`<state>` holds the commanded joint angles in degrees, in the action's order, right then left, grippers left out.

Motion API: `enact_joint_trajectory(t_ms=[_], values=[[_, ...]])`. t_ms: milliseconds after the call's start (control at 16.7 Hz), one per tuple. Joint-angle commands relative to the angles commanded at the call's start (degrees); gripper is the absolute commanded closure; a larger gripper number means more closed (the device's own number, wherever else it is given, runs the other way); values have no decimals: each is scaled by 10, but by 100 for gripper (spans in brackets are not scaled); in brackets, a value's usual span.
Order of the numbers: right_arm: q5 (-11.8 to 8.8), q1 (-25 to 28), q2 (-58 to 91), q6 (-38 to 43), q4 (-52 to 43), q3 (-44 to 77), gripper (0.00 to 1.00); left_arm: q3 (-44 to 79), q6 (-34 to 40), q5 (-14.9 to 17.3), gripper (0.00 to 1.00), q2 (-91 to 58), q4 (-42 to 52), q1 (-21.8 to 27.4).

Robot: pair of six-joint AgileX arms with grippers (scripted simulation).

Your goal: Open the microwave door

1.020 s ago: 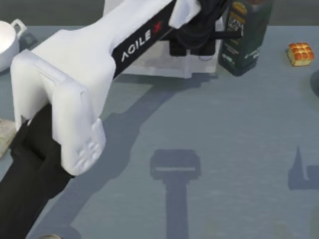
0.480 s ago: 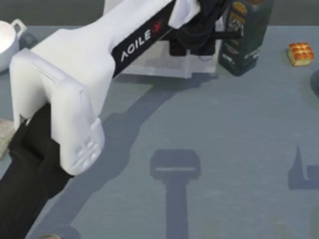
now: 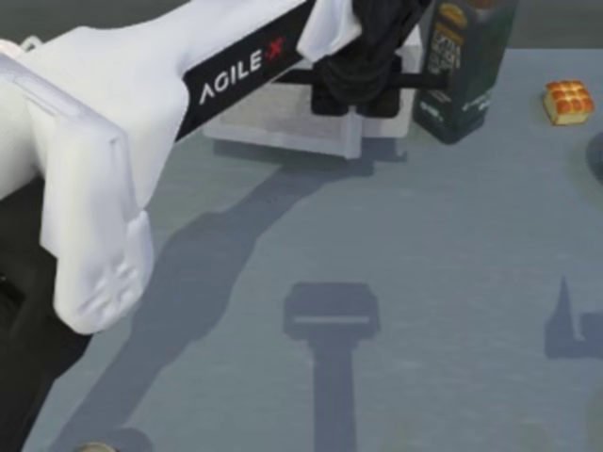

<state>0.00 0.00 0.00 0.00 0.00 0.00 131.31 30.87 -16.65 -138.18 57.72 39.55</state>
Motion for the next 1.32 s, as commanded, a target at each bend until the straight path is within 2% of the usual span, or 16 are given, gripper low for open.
enact_joint_trajectory(t_ms=[1320], values=[[0,0,0,0,0,0,0,-10,-3,2,100,8,-7,-1]])
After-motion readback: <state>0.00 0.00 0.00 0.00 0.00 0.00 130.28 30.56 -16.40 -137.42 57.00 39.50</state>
